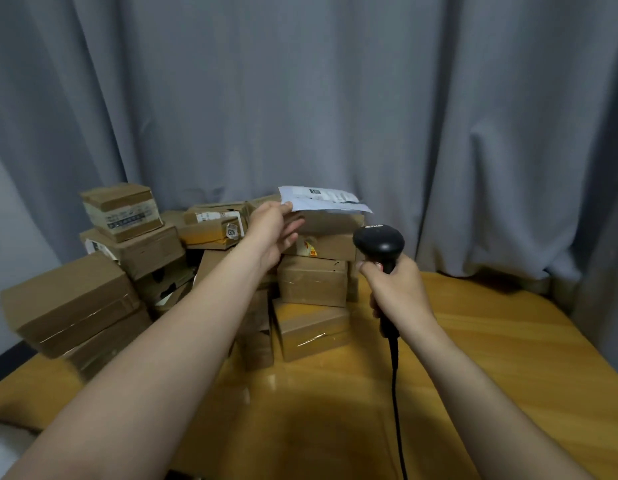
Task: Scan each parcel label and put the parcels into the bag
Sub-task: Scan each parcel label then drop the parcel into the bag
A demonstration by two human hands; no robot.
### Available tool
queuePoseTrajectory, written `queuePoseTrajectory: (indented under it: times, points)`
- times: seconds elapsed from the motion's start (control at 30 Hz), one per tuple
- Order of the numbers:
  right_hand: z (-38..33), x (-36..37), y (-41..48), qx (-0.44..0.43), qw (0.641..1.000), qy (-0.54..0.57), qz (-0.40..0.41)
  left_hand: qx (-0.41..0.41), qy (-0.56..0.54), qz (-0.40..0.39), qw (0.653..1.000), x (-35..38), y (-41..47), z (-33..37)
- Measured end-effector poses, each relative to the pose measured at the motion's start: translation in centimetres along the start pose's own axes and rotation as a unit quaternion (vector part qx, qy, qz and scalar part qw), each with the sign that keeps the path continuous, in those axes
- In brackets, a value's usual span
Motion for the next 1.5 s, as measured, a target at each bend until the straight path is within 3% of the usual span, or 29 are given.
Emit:
queuePoseTrajectory:
  times: [0.23,0.57,0.77,0.87,0.97,1.07,1.13,1.27,1.5]
  points:
    - [-4.9,-1.2,-4.8,-0.013,0.995,0.094,-0.002,0.029,-0.036,-0.036,0.998,0.3,-8.2,1.8]
    - [-7.5,-0.5,-11.2,-0.007,0.978,0.200,0.054,0.030,-0.019,-0.040,0.999,2.5,-21.9,-3.9]
    - [-7.3,1.1,-13.8,0.024,0.980,0.183,0.071,0.042,-0.029,-0.048,0.998,3.6,-26.5,-5.5]
    - [-7.4,1.3,-14.8,0.018,0.981,0.179,0.080,0.053,0.050,-0.051,0.996,3.1,-27.9,-6.3]
    - [-8.0,1.1,-15.6,-0.005,0.988,0.132,0.076,-0.033,0.164,-0.126,0.978,1.8,-29.4,-6.3]
    - [-8.4,1.0,-16.6,-0.039,0.998,-0.007,0.042,-0.129,0.325,-0.195,0.916,-0.5,-30.9,-5.8]
    - [-8.0,1.3,-17.4,-0.037,0.993,-0.110,0.016,-0.129,0.369,-0.156,0.907,-2.3,-30.6,-5.2]
    - [-6.7,2.3,-18.4,-0.027,0.986,-0.161,-0.040,-0.125,0.316,-0.053,0.939,-5.2,-29.5,-5.7]
    - [-6.6,2.4,-19.1,-0.025,0.998,-0.036,-0.055,-0.076,0.111,0.001,0.991,-7.6,-28.2,-7.5]
Point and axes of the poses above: each hand's wrist, its own y-axis towards the middle knuckle, its own x-axis out of the palm, z = x × y, the point moved 5 cm from there along y, towards the middle knuckle, and after that the axes turned 14 degrees about -z, right-handed, at the moved point
